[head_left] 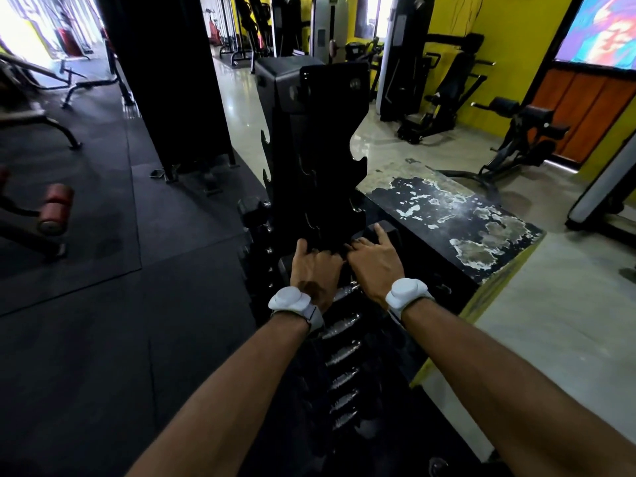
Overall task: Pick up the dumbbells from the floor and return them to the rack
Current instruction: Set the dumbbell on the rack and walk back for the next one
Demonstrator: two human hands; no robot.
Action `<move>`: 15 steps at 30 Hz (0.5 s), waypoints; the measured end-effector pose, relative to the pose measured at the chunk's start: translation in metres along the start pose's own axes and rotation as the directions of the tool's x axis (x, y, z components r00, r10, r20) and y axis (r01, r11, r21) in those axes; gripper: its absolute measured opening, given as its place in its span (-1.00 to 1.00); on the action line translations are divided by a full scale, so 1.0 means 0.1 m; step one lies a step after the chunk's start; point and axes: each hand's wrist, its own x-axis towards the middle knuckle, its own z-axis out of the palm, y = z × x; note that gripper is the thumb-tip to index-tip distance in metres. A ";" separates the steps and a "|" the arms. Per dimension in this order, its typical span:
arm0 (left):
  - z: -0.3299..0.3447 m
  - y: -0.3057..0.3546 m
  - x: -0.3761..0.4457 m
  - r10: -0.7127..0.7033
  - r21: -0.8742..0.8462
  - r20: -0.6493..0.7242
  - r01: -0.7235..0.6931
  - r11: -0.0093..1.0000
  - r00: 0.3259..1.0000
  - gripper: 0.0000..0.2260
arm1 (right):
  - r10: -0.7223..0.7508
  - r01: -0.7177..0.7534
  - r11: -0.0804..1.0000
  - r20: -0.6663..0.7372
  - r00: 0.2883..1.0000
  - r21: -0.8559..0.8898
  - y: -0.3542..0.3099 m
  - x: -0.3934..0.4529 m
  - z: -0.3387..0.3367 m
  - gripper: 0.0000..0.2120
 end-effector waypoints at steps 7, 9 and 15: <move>0.22 -0.04 0.02 0.014 0.032 -0.028 -0.013 0.999 1.000 -0.92 | -0.022 0.020 1.000 0.134 0.991 0.021 -0.01 0.08 -0.01 -0.64; 0.24 -0.05 0.02 0.024 0.053 -0.071 -0.021 0.998 0.997 -0.94 | -0.017 0.012 1.000 0.184 0.983 0.025 0.00 0.14 -0.01 -0.60; 0.22 -0.03 0.03 0.023 0.096 -0.083 -0.015 0.995 0.996 -0.97 | -0.011 -0.001 0.998 0.188 0.982 0.061 0.01 0.17 0.04 -0.59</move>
